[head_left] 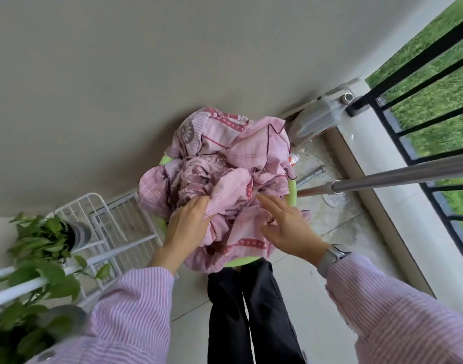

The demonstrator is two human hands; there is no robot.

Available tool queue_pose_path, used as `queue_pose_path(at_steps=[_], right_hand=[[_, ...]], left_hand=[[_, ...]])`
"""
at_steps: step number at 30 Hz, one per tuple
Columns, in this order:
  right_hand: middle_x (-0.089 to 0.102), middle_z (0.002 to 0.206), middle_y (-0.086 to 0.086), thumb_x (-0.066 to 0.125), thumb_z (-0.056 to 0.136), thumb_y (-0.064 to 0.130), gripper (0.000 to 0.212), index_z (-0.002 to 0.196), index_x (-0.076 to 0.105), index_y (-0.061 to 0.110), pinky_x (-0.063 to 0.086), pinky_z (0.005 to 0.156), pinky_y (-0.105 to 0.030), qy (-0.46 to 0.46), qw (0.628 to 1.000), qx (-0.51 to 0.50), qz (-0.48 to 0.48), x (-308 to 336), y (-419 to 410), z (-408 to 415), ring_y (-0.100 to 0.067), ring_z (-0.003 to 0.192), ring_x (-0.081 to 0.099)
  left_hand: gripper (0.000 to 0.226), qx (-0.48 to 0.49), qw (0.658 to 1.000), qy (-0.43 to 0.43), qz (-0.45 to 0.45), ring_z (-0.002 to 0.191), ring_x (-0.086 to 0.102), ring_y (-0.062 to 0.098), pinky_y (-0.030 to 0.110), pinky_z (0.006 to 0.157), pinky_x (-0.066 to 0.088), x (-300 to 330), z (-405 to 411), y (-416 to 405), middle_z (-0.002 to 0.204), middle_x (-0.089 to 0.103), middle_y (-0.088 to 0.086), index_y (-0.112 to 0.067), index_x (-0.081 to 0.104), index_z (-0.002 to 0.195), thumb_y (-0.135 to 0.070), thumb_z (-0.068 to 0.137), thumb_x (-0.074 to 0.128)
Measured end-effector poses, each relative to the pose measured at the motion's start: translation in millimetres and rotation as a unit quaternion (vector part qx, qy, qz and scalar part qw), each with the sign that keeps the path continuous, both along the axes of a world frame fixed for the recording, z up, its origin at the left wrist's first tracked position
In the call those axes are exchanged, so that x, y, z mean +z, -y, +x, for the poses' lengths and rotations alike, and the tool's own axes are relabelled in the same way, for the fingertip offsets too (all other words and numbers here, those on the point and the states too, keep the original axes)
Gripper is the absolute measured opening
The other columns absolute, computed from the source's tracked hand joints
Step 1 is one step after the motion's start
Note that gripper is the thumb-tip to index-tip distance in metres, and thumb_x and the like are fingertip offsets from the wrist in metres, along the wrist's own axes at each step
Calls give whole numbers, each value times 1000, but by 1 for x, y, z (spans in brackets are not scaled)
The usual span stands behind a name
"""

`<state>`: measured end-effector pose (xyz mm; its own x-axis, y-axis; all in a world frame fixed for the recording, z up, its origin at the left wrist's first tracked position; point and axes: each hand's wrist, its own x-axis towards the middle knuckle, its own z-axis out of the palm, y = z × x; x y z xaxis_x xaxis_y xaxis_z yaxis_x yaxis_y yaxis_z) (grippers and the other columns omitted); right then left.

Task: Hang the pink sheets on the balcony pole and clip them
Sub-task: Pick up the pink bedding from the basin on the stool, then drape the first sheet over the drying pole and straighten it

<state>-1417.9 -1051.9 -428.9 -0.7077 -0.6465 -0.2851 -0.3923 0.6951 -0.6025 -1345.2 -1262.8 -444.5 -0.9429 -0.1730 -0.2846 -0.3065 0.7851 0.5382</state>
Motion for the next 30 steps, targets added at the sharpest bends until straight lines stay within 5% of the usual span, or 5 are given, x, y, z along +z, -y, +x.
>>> queue_pose_path(at_steps=[5, 12, 17, 22, 30], right_hand=[[2, 151, 8, 50, 76, 57, 94, 141, -9, 26, 5, 115, -36, -3, 994, 103, -31, 26, 32, -19, -11, 140, 4], [59, 118, -12, 52, 84, 38, 55, 130, 41, 9, 40, 90, -29, 9, 986, 48, -156, 106, 69, -36, -26, 107, 55], [62, 99, -8, 46, 89, 23, 31, 109, 50, 0, 43, 78, -26, -24, 971, 1, -236, 211, 84, -75, -20, 88, 55], [60, 87, -3, 48, 91, 24, 25, 106, 51, 5, 39, 65, -27, -129, 950, 1, -284, 356, 97, -116, -9, 73, 51], [56, 95, -1, 52, 91, 15, 23, 110, 50, 3, 36, 66, -18, -348, 857, 13, -379, 653, 86, -148, -14, 86, 52]], left_hand=[[35, -5, 994, -88, 66, 97, 58, 37, 44, 80, 50, 58, -3, -2, 109, 60, 20, 3, 54, 110, -6, 78, 66], [30, 67, 977, -181, 94, 96, 57, 25, 24, 84, 41, 154, -38, 19, 104, 62, 14, -3, 58, 106, -17, 80, 65], [21, 117, 952, -260, 109, 84, 59, 23, 29, 76, 44, 250, -79, 30, 93, 65, 11, -7, 59, 97, -14, 79, 67], [24, 113, 910, -378, 127, 75, 52, 0, 0, 66, 36, 398, -121, 43, 86, 60, -7, -10, 60, 97, -10, 75, 70], [31, 26, 779, -626, 28, 97, 54, 8, 2, 83, 34, 665, -144, 31, 109, 59, 0, -14, 58, 116, -16, 85, 60]])
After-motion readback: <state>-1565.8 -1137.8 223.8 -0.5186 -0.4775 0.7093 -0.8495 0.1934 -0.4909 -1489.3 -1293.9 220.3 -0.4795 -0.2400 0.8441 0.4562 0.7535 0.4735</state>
